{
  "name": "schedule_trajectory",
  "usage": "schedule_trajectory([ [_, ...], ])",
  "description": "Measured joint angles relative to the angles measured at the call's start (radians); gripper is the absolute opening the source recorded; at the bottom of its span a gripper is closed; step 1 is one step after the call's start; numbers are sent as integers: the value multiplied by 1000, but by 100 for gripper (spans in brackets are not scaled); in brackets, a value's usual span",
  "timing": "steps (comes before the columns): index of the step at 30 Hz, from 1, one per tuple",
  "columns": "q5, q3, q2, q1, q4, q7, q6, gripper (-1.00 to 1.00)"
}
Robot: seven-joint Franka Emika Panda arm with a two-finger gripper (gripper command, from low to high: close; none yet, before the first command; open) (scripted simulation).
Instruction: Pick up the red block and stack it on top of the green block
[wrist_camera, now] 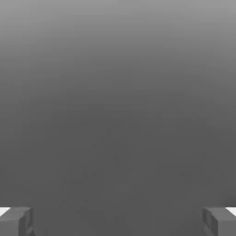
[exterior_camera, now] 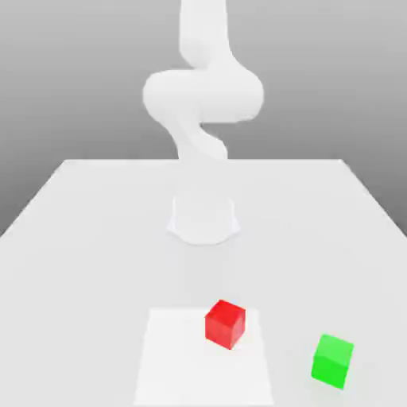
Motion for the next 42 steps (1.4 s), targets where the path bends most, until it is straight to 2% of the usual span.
schedule_trajectory([
  [7, -70, 134, 223, -98, -141, 230, 132, 0],
  [15, -112, 207, 473, -166, -299, 458, 280, 0],
  [19, -86, 216, 584, -170, -379, 538, 357, 0],
  [23, 17, 223, 677, -144, -459, 563, 435, 0],
  [25, 32, 223, 706, -142, -467, 571, 459, 0],
  [29, 1, 215, 757, -142, -456, 602, 502, 0],
  [35, -87, 172, 848, -121, -440, 668, 576, 0],
  [41, -188, 72, 952, -47, -435, 738, 662, 0],
  [42, -196, 60, 962, -37, -435, 743, 671, -100],
])
